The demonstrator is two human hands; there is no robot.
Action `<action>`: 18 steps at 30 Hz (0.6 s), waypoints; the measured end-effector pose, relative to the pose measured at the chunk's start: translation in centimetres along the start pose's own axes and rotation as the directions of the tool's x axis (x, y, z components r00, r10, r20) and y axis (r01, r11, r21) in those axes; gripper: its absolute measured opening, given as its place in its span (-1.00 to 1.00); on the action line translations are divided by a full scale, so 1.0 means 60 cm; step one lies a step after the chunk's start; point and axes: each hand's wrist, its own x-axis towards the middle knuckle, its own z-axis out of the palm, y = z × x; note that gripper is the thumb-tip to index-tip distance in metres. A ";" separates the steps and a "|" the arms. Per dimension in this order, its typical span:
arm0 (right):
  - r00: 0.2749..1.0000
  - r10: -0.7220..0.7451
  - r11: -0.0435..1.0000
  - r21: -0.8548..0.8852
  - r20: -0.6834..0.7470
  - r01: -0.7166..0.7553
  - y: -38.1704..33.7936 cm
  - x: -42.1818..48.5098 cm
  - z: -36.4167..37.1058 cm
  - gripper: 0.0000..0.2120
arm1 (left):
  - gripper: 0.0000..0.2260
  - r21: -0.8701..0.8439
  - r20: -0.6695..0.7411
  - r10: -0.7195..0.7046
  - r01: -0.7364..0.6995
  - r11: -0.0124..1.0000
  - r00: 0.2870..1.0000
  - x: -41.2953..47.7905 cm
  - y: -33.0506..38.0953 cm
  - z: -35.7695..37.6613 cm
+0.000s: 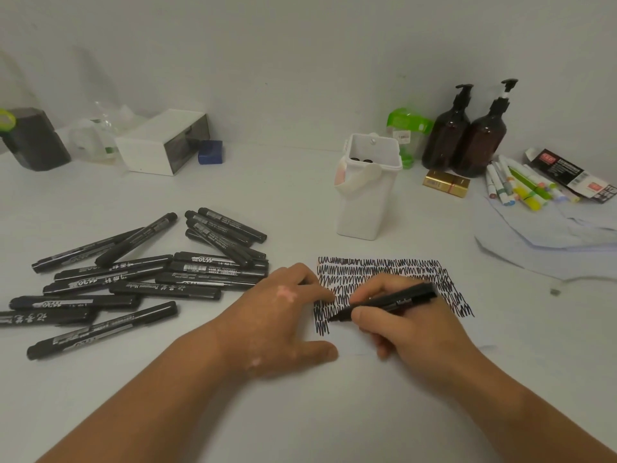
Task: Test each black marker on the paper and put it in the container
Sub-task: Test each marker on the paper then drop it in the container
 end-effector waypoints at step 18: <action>1.000 0.014 0.986 -0.166 -0.010 -0.016 0.003 0.000 0.001 -0.95 | -0.49 -0.024 -0.027 -0.017 0.017 1.000 0.999 0.001 0.001 0.003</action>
